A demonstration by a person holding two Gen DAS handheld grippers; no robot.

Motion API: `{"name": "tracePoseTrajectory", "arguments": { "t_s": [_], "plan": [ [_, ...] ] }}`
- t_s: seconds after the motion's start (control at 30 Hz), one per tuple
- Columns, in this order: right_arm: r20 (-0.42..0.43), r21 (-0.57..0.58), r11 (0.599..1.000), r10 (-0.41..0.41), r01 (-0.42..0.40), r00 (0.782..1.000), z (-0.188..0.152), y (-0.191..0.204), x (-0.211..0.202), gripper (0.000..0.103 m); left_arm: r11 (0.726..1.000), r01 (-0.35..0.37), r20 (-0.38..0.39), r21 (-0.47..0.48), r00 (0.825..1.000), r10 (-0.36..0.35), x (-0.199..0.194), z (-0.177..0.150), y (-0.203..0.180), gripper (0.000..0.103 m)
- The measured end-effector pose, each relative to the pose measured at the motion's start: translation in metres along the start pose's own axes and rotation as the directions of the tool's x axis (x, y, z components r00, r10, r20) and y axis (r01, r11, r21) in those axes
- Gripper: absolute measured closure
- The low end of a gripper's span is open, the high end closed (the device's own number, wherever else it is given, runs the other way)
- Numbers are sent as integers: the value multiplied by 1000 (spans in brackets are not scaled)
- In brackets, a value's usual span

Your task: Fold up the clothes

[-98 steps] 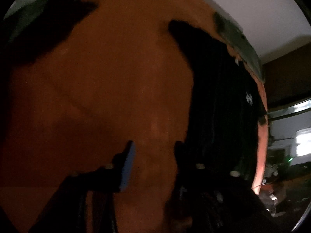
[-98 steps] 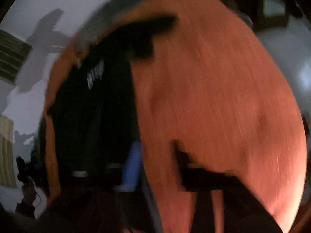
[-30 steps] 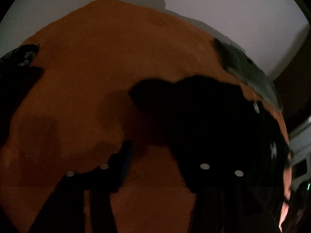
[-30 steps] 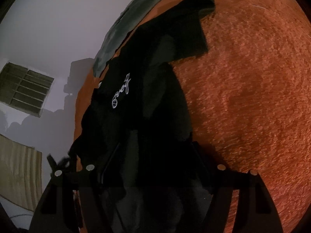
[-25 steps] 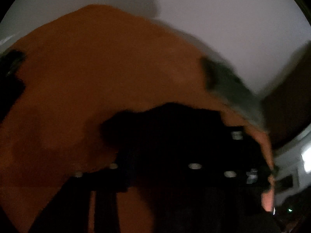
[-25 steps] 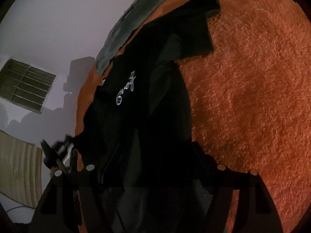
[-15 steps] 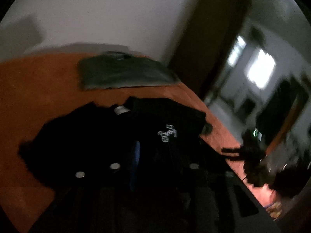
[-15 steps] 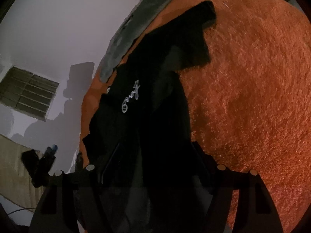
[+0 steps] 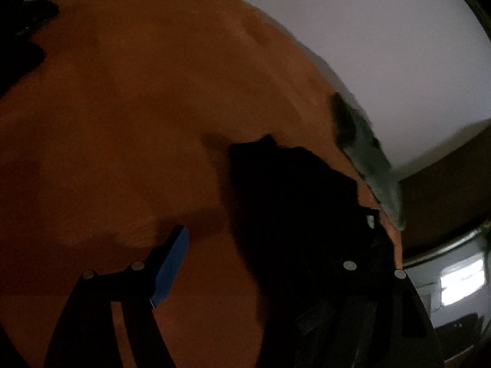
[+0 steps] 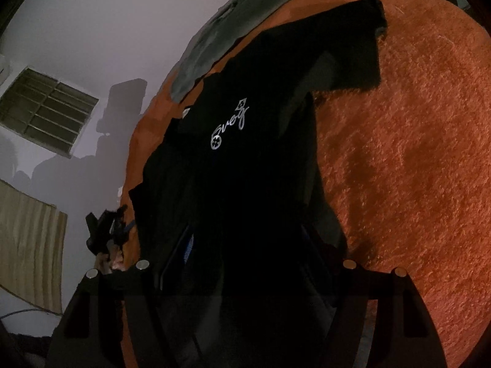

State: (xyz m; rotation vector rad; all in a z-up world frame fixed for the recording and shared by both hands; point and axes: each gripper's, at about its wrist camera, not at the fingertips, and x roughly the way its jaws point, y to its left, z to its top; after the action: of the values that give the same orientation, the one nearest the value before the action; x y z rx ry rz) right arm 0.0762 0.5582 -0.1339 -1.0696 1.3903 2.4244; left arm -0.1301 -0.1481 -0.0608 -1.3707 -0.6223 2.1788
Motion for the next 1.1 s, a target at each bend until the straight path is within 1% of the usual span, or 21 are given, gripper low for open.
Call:
{"name": "tracePoseTrajectory", "arguments": {
  "t_s": [0.03,0.07,0.1,0.13,0.17,0.23,0.27,0.3,0.33,0.4,0.47,0.57,0.63,0.67,0.77,0.83,0.87,0.9,0.97,1.0,1.1],
  "plan": [
    [1,1,1000,-2,2,1000,-1,-1,-2,31,1000,5,-9,14,1000,-5,5,-1,-5,29],
    [3,7,1000,-2,2,1000,-1,-3,-3,31,1000,16,-17,25,1000,-15,12,-2,-7,43],
    [4,14,1000,-2,2,1000,-2,-5,-5,31,999,24,-26,32,999,-23,17,-4,-10,75],
    [7,23,1000,-3,2,1000,-2,-7,-6,31,999,31,-34,38,999,-29,20,-7,-13,91],
    [11,31,1000,-3,2,1000,-2,-9,-8,31,999,11,-14,34,1000,-10,16,-1,-12,94],
    [18,47,999,-4,3,1000,-2,-12,-12,31,1000,5,68,5,998,-5,-4,-4,-18,95],
    [22,50,999,-5,4,1000,-2,-13,-13,31,1000,15,93,-9,996,-14,-24,-9,-18,95],
    [23,50,999,-6,5,1000,-3,-14,-15,31,1000,31,112,-3,993,-31,-36,-13,-20,95],
    [24,51,999,-6,5,1000,-3,-14,-15,31,999,30,121,18,992,-32,-43,-18,-25,95],
    [26,54,999,-5,4,1000,-3,-14,-15,31,999,-14,122,46,993,8,-54,-28,-32,95],
    [27,56,998,-5,3,1000,-3,-15,-15,31,998,-53,146,46,988,46,-76,-41,-34,95],
    [23,56,998,0,-1,1000,-4,-13,-12,31,990,-134,195,49,973,122,-104,-68,-33,94],
    [20,56,998,3,-4,1000,-4,-12,-9,31,982,-186,172,29,969,178,-106,-79,-17,92],
    [18,56,998,5,-6,1000,-4,-11,-8,31,984,-180,138,-10,974,180,-105,-79,-5,90],
    [9,58,998,7,-8,1000,-5,-10,-5,31,978,-151,29,-142,987,157,-99,-76,35,83],
    [3,57,998,9,-9,1000,-5,-9,-2,31,974,-101,7,-202,995,104,-95,-70,50,74],
    [1,54,998,10,-10,1000,-5,-8,-2,31,973,-89,3,-214,996,92,-93,-67,53,67],
    [-1,52,999,11,-11,1000,-6,-7,-1,31,972,-81,0,-221,997,83,-91,-64,55,57],
    [-6,54,998,14,-14,1000,-7,-6,-1,31,975,-50,-8,-218,999,49,-85,-59,53,44],
    [-8,54,998,14,-14,1000,-8,-6,0,31,976,-47,-14,-213,999,45,-79,-57,49,42],
    [-12,52,999,11,-11,1000,-11,-6,-1,31,982,-67,-28,-175,998,63,-61,-47,30,41]
  ]
}}
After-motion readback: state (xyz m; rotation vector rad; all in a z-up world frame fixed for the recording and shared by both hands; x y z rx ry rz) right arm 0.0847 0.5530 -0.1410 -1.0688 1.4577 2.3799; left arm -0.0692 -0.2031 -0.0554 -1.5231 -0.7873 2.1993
